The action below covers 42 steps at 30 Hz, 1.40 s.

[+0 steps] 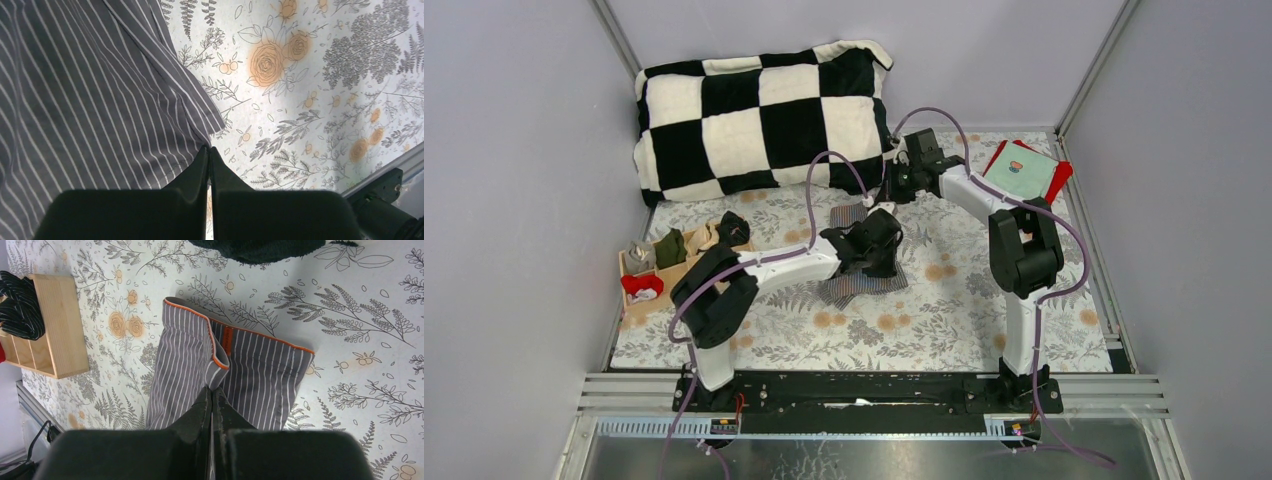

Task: Roll the underwear
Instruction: Fold the underwear at the center of the board.

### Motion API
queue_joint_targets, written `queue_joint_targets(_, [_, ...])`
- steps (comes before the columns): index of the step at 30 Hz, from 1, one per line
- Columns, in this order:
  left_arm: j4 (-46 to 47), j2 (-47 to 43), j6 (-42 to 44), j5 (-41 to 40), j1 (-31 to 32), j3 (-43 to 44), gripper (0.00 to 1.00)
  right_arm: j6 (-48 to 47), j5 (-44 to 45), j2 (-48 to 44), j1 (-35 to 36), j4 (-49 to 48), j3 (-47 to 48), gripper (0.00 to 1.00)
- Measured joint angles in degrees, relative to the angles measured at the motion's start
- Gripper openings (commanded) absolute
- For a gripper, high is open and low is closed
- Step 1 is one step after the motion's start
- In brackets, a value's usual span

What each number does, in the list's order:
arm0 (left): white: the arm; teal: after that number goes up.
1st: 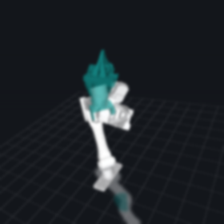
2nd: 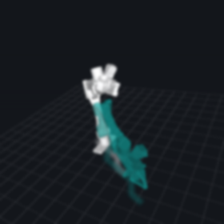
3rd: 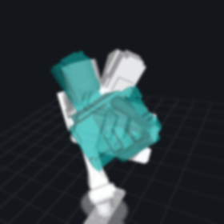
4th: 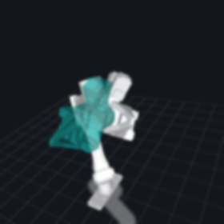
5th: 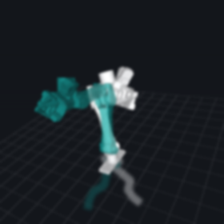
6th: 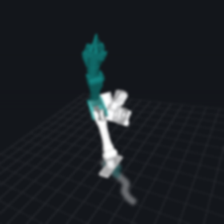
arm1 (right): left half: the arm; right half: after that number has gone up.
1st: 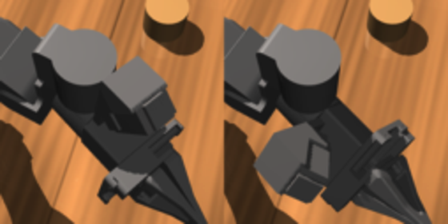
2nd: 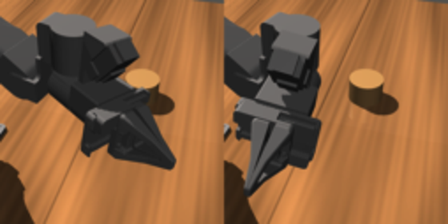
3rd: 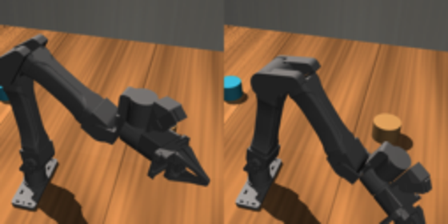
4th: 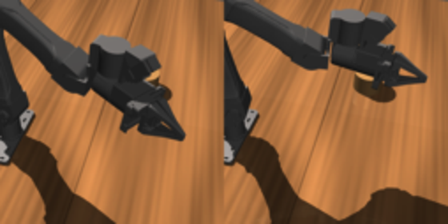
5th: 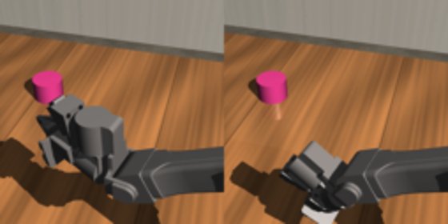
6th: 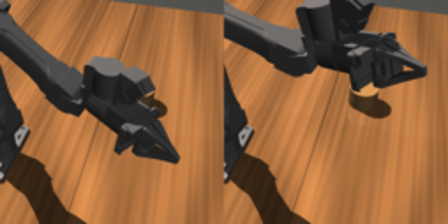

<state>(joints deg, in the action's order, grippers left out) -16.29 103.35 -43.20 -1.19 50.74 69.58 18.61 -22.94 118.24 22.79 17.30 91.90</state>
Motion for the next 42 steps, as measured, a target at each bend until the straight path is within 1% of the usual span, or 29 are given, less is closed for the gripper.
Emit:
queue_joint_targets(11, [1.66, 5.64, 0.02, 0.42, 0.0, 2.01, 0.0, -1.53, -0.39, 0.68, -0.59, 0.15, -1.27, 0.0])
queue_joint_targets(12, [2.01, 5.9, 0.02, 0.68, 0.0, 2.16, 0.03, -1.68, -0.39, 0.85, -0.61, 0.15, -1.31, 0.0])
queue_joint_targets(13, [2.21, 6.1, 0.02, 0.9, 0.0, 2.32, 0.09, -1.77, -0.39, 0.94, -0.66, 0.13, -1.44, 0.0])
queue_joint_targets(16, [2.84, 6.8, 0.11, 1.92, 0.0, 2.97, 0.36, -1.99, -0.39, 0.98, -0.76, 0.26, -1.81, 0.0])
queue_joint_targets(18, [3.1, 6.82, 0.15, 2.58, 0.0, 2.99, 0.45, -2.14, -0.33, 0.96, -0.83, 0.26, -1.88, 0.0])
queue_joint_targets(21, [3.1, 6.03, 0.37, 3.23, 0.02, 2.97, 0.51, -2.45, -0.2, 0.96, -0.96, 0.22, -2.1, 0.0])
queue_joint_targets(23, [3.1, 4.0, 0.44, 3.37, 0.0, 2.56, 0.53, -2.71, -0.02, 0.98, -1.05, 0.35, -2.21, 0.0])
queue_joint_targets(26, [3.13, -3.3, 0.48, 2.73, -0.11, -0.24, 0.54, -3.32, 0.94, 0.98, -1.11, 0.48, -2.21, 0.0])
queue_joint_targets(30, [4.02, -16.2, 0.44, -1.01, -1.33, -7.19, 0.52, -4.04, 1.53, 0.98, -1.11, 0.9, -2.21, 0.0])
queue_joint_targets(32, [4.15, -20.35, 0.33, -3.43, -2.78, -11.08, 0.5, -4.44, 2.01, 0.98, -1.11, 0.94, -2.21, 0.01])
queue_joint_targets(34, [4.31, -21.9, 0.24, -5.11, -4.04, -14.93, 0.48, -4.72, 2.47, 0.96, -1.14, 1.03, -2.21, 0.05])
queue_joint_targets(35, [4.28, -21.94, 0.2, -5.75, -4.59, -16.79, 0.47, -4.85, 2.6, 0.98, -1.16, 1.14, -2.21, 0.1])
queue_joint_targets(37, [4.02, -21.24, 0.07, -6.36, -5.11, -20.39, 0.45, -5.18, 2.99, 0.98, -1.16, 1.33, -2.21, 0.25])
queue_joint_targets(39, [3.48, -20.17, -0.02, -6.34, -5.05, -22.86, 0.45, -5.46, 3.91, 0.98, -1.16, 1.49, -2.21, 0.35])
queue_joint_targets(41, [3.37, -19.54, -0.07, -6.34, -5.03, -24.02, 0.45, -5.97, 5.64, 0.98, -1.16, 1.68, -2.19, 0.41])
queue_joint_targets(42, [3.41, -19.52, -0.09, -6.36, -5.03, -24.22, 0.45, -6.14, 7.04, 0.96, -1.16, 1.75, -2.19, 0.42])
